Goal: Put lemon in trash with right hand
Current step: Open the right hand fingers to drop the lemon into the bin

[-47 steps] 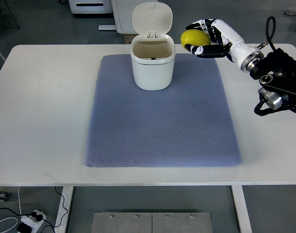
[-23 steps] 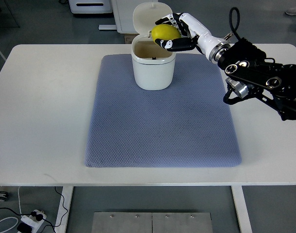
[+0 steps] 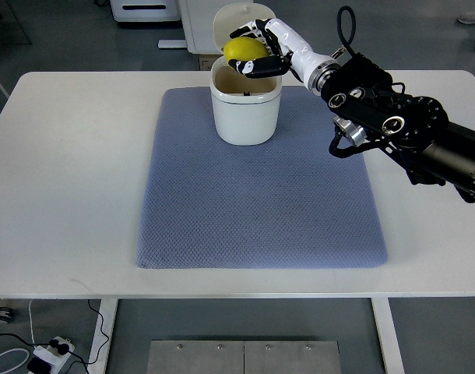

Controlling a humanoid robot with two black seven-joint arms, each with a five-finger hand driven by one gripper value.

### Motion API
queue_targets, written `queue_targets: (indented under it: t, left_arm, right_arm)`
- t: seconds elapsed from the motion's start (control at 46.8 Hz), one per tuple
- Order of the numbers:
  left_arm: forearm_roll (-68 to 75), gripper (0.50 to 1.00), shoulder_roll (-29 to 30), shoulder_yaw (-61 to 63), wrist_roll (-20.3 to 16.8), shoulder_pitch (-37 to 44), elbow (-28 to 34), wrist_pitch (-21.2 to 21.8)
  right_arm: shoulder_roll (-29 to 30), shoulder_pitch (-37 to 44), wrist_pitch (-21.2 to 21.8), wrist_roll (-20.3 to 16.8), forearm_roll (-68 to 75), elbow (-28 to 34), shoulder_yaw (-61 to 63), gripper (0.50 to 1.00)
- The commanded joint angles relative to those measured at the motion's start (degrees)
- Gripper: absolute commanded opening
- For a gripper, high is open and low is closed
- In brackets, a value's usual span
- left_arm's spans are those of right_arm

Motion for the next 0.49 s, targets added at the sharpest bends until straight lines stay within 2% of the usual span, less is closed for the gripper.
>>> queue_targets:
  t: [0.0, 0.064, 0.15, 0.214, 0.257, 0.321, 0.47]
  left_arm:
    - [0.0, 1.0, 0.0, 0.0, 0.0, 0.0, -0.02, 0.0]
    - [0.0, 1.0, 0.0, 0.0, 0.0, 0.0, -0.02, 0.0]
    - [0.0, 1.0, 0.0, 0.0, 0.0, 0.0, -0.02, 0.0]
    - [0.0, 1.0, 0.0, 0.0, 0.0, 0.0, -0.02, 0.0]
    - [0.0, 1.0, 0.0, 0.0, 0.0, 0.0, -0.02, 0.0]
    - [0.0, 1.0, 0.0, 0.0, 0.0, 0.0, -0.02, 0.0]
    - [0.0, 1.0, 0.0, 0.0, 0.0, 0.0, -0.02, 0.0]
  right_arm:
    - [0.28, -0.02, 0.0, 0.01, -0.01, -0.51, -0.01, 0.658]
    - [0.37, -0.11, -0.09, 0.01, -0.01, -0.68, -0.01, 0.7]
    - [0.37, -0.2, -0.09, -0.34, -0.01, -0.68, -0.01, 0.796]
    - [0.37, -0.29, -0.09, -0.7, -0.01, -0.68, -0.01, 0.836]
    - [0.37, -0.37, -0.09, -0.78, -0.01, -0.68, 0.08, 0.884]
    - [0.37, -0.46, -0.17, -0.78, -0.01, -0.68, 0.17, 0.985]
    - [0.37, -0.55, -0.17, -0.78, -0.01, -0.59, 0.43, 1.0]
